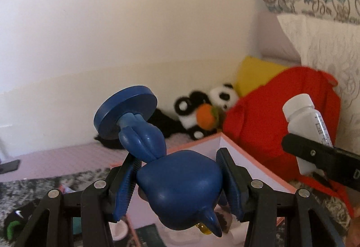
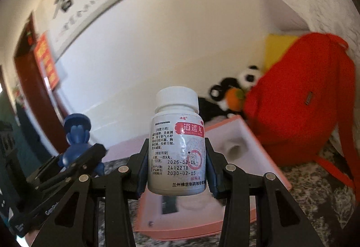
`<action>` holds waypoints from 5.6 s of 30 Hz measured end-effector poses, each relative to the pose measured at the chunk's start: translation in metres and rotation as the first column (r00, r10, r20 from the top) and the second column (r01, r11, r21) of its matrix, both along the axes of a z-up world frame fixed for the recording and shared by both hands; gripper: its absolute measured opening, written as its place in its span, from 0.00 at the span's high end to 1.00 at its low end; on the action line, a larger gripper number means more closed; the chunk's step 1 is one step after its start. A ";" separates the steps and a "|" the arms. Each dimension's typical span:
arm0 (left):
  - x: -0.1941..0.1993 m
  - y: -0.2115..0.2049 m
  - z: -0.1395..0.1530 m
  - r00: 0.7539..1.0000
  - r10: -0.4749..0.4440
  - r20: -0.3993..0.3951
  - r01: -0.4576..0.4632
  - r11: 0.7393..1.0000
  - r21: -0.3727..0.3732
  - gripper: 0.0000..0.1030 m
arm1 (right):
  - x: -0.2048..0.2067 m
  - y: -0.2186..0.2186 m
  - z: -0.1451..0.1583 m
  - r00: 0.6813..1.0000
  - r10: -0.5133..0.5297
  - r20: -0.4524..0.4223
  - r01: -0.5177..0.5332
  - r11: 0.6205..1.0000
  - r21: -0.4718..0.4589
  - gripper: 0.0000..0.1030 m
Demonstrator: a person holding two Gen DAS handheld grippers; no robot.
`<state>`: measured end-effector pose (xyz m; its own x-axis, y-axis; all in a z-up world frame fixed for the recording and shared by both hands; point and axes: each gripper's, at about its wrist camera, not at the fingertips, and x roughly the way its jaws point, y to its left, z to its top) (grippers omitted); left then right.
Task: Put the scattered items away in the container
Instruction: 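Lower the figurine and pill bottle into the pink box and open both grippers, then grasp the black-green shoe with the left gripper while the right grasps the teal case, then carry the shoe and teal case over the pink box and open both grippers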
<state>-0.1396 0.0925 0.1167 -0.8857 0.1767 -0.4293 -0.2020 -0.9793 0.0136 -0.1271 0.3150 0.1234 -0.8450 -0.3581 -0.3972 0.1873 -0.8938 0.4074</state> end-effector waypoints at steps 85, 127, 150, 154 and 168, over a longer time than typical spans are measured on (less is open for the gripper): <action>0.019 -0.413 -0.128 0.903 0.327 0.279 -0.368 0.924 0.107 0.82 | -0.132 -0.350 -0.179 0.745 0.573 0.342 -0.510 0.819 -0.263 0.61; 0.125 -0.219 -0.039 0.958 0.269 0.098 -0.275 0.960 0.059 0.82 | 0.029 -0.258 -0.088 0.866 0.489 0.109 -0.490 0.871 -0.011 0.60; -0.029 -0.007 -0.068 0.981 -0.001 0.194 0.000 1.000 0.002 0.22 | -0.084 0.015 -0.106 0.983 0.057 0.173 -0.014 0.970 -0.241 0.25; -0.028 -0.025 -0.070 0.977 0.042 0.210 -0.048 0.999 0.024 0.22 | -0.086 0.016 -0.104 0.985 0.086 0.152 -0.042 0.961 -0.274 0.25; 0.055 -0.138 -0.067 0.951 0.234 0.201 -0.254 0.964 0.081 0.21 | -0.052 -0.075 -0.089 0.969 0.217 0.115 -0.198 0.968 -0.157 0.21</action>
